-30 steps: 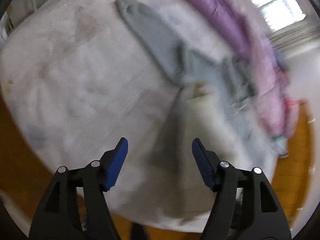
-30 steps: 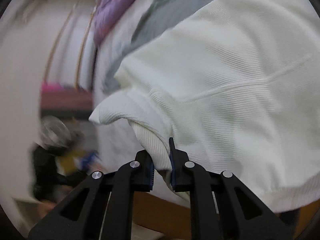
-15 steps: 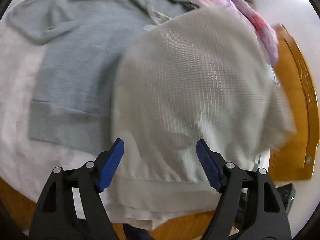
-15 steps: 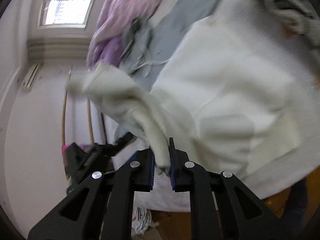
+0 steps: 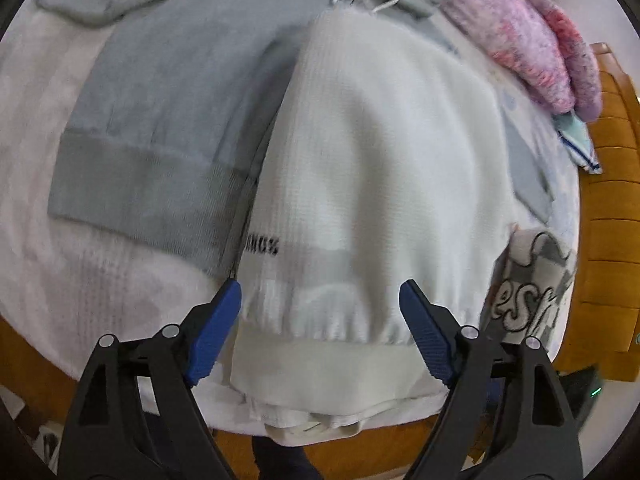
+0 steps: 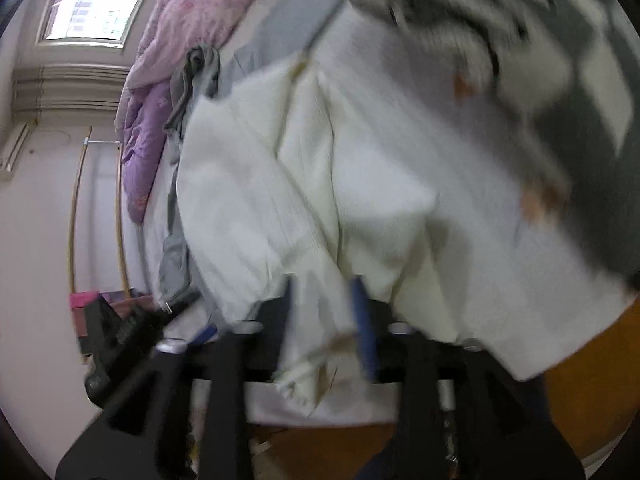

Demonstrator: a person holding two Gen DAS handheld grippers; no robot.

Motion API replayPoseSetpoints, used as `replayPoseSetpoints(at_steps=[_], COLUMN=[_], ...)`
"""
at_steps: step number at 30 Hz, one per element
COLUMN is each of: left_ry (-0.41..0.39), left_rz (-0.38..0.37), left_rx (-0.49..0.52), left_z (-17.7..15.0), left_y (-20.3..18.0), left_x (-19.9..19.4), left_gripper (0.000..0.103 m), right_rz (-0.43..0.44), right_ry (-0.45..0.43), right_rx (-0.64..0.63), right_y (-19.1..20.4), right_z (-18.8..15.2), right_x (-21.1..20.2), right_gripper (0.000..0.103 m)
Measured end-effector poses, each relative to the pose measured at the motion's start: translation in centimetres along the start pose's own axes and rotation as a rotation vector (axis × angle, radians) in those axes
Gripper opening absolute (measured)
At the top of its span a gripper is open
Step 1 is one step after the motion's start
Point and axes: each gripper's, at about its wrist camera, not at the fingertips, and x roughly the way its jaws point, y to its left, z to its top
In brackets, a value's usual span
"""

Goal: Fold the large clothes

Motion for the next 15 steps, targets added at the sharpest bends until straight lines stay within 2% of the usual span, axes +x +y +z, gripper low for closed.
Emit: replayPoseSetpoints(at_steps=[3, 7, 10, 12, 15], left_ry=[0.034, 0.054, 0.062, 0.07, 0.07], left_rz=[-0.003, -0.004, 0.001, 0.006, 0.002], left_rx=[-0.022, -0.042, -0.039, -0.033, -0.046], left_z=[-1.0, -1.9, -2.2, -2.2, -2.2], left_y=[0.8, 1.4, 1.7, 2.0, 2.4], left_x=[0.9, 1.2, 1.3, 1.4, 1.5], left_gripper=[0.082, 0.082, 0.083, 0.084, 0.084], right_rz=[0.02, -0.034, -0.003, 0.022, -0.01], right_ry=[0.022, 0.079, 0.115, 0.124, 0.144], right_rx=[-0.052, -0.068, -0.028, -0.045, -0.081], right_y=[0.7, 0.6, 0.5, 1.4, 2.7], right_z=[2.6, 4.3, 4.5, 4.6, 4.7], right_x=[1.9, 5.7, 7.1, 8.0, 9.4], right_gripper=[0.056, 0.062, 0.062, 0.063, 0.066])
